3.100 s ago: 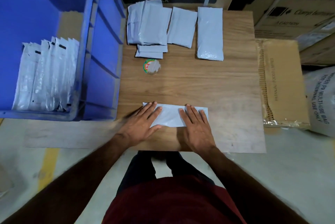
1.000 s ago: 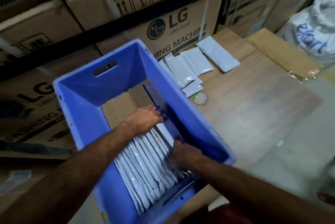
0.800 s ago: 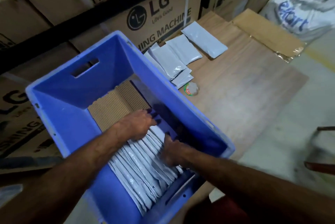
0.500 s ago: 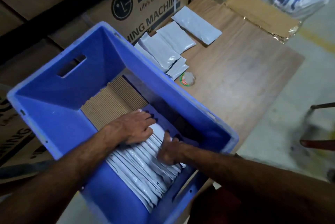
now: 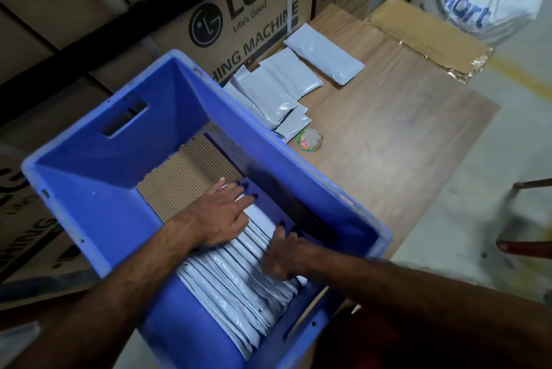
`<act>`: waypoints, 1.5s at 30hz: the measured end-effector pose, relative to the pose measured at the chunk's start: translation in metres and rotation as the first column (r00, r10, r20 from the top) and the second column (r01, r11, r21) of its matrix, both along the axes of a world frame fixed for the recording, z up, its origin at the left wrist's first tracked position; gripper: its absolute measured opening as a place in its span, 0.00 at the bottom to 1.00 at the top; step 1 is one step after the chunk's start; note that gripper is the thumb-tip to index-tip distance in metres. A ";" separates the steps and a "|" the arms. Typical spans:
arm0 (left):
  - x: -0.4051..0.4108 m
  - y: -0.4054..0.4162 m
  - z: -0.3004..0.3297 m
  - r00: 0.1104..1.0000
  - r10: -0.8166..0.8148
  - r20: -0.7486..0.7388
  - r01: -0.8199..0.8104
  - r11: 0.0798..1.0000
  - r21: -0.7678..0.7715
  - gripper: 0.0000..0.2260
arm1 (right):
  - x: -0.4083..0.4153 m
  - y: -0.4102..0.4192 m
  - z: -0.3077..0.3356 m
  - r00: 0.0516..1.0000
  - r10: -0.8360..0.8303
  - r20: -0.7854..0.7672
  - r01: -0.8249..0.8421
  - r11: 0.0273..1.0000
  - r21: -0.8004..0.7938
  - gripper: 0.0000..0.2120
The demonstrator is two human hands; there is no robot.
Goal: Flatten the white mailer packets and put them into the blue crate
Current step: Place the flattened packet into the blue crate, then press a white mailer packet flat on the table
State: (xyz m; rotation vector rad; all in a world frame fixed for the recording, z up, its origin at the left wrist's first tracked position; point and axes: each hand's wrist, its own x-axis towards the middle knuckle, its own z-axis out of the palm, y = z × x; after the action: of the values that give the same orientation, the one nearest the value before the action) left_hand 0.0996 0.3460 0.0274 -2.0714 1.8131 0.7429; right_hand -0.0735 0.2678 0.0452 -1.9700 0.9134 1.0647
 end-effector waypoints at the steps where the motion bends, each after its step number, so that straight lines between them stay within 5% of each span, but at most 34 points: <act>1: 0.000 0.001 0.005 1.000 0.031 0.001 -0.031 0.999 -0.003 0.37 | -0.001 -0.002 0.005 0.999 0.030 0.018 -0.030 1.000 -0.004 0.39; 6: -0.002 0.012 0.038 0.971 0.233 0.046 -0.225 0.966 -0.127 0.37 | -0.010 -0.022 0.047 0.919 0.307 0.249 -0.295 0.952 -0.084 0.45; 14: -0.031 0.009 0.096 0.868 0.493 0.066 -0.425 0.804 -0.416 0.33 | -0.010 -0.067 0.097 0.591 0.504 0.630 -0.164 0.840 -0.517 0.36; 19: -0.052 -0.021 0.110 0.810 0.574 0.122 -0.447 0.737 -0.507 0.28 | -0.001 -0.131 0.100 0.457 0.578 0.676 -0.120 0.793 -0.597 0.36; 25: -0.083 -0.111 0.131 0.719 0.683 0.128 -0.463 0.608 -0.645 0.28 | 0.019 -0.241 0.068 0.304 0.732 0.610 -0.292 0.681 -0.672 0.37; 30: -0.094 -0.219 0.123 0.655 0.750 0.091 -0.532 0.543 -0.650 0.31 | 0.031 -0.346 0.036 0.365 0.736 0.570 -0.342 0.675 -0.653 0.36; 37: -0.042 -0.341 0.032 0.723 0.686 0.078 -0.619 0.695 -0.367 0.41 | 0.052 -0.451 -0.044 0.532 0.640 0.554 -0.326 0.759 -0.564 0.36; 42: 0.018 -0.383 -0.027 0.751 0.642 0.156 -0.558 0.742 -0.371 0.29 | 0.097 -0.468 -0.095 0.623 0.518 0.586 -0.232 0.838 -0.494 0.36; 45: 0.056 -0.408 -0.050 0.774 0.607 0.179 -0.547 0.784 -0.295 0.32 | 0.117 -0.471 -0.124 0.678 0.477 0.560 -0.190 0.849 -0.493 0.39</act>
State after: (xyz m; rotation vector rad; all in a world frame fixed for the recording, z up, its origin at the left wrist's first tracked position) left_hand 0.1555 -0.0618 -0.0225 -2.7794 1.1409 0.3591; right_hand 0.0437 -0.2037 -0.0785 -2.6791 0.3629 0.2557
